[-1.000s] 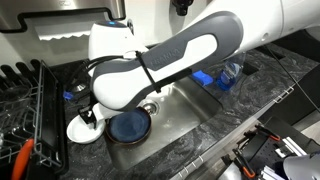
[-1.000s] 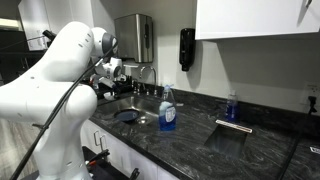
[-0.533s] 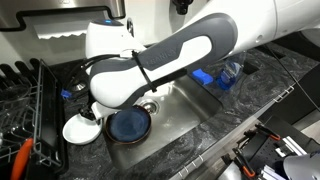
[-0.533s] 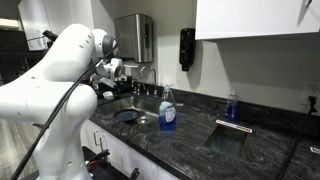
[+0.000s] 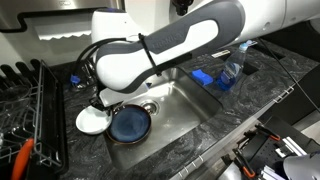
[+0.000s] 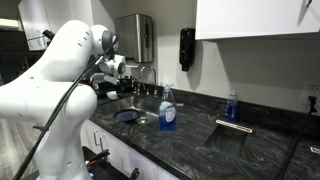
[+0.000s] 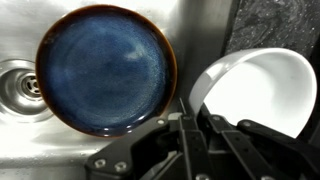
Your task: Move the white bowl to the right side of the sink
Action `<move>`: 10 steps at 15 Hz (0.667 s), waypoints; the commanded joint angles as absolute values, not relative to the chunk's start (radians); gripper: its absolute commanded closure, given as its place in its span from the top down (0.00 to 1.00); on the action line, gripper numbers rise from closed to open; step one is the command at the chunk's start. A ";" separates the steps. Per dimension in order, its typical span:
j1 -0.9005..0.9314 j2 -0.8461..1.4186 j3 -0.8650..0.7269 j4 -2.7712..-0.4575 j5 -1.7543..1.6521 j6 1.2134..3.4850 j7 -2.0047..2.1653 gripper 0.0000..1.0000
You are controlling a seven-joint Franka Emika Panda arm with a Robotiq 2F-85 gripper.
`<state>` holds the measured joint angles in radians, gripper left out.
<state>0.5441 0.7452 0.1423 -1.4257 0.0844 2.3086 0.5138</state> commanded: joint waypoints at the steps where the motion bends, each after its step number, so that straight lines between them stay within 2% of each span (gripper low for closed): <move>1: 0.516 0.621 0.121 -1.553 0.079 2.253 0.553 0.02; 10: 0.407 0.384 0.106 -1.870 0.085 2.294 0.575 0.02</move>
<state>0.4496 0.5022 0.0994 -1.7180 0.0844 2.2590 0.5851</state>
